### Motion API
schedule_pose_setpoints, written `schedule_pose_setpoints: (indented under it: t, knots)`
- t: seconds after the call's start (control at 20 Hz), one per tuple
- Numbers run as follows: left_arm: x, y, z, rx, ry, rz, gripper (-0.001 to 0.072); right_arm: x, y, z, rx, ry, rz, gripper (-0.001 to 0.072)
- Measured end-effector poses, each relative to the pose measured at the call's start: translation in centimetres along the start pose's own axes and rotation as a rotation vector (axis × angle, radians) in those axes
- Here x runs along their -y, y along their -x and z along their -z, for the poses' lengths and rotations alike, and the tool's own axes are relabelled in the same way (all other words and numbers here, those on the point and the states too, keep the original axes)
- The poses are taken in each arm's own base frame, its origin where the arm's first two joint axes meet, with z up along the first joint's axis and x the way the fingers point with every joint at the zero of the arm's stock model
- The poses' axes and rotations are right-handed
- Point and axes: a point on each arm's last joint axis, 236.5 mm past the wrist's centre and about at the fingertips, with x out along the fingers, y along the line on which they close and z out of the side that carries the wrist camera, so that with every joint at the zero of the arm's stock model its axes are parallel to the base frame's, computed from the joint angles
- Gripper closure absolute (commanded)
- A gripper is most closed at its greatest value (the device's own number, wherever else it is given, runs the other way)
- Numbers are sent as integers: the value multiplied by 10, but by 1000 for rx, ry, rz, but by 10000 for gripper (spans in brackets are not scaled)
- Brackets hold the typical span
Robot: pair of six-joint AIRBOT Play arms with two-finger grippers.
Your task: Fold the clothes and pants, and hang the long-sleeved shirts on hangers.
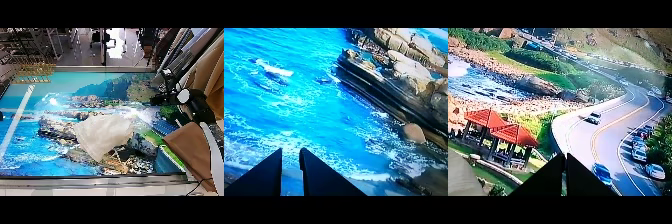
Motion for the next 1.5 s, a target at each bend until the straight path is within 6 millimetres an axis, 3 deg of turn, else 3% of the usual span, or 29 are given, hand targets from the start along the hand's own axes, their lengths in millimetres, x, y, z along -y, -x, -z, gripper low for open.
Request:
schedule_pose_setpoints:
  t: [0.85,1.1,1.3,1.35,1.45,1.5]
  knots:
    - [0,0,0,0,0,0,586,-1,0,-1,5,-2,-2,657]
    - [4,-5,-3,2,6,18,585,-35,6,1,-16,-173,-144,662]
    - [25,-19,-4,-24,64,112,586,-51,11,5,-50,-230,-210,651]
    - [34,-24,-4,-36,88,148,586,-53,12,8,-63,-235,-215,596]
    - [54,-34,-5,-62,137,236,587,-52,12,13,-81,-226,-209,254]
    - [64,-40,-6,-78,158,280,587,-51,12,15,-88,-222,-204,179]
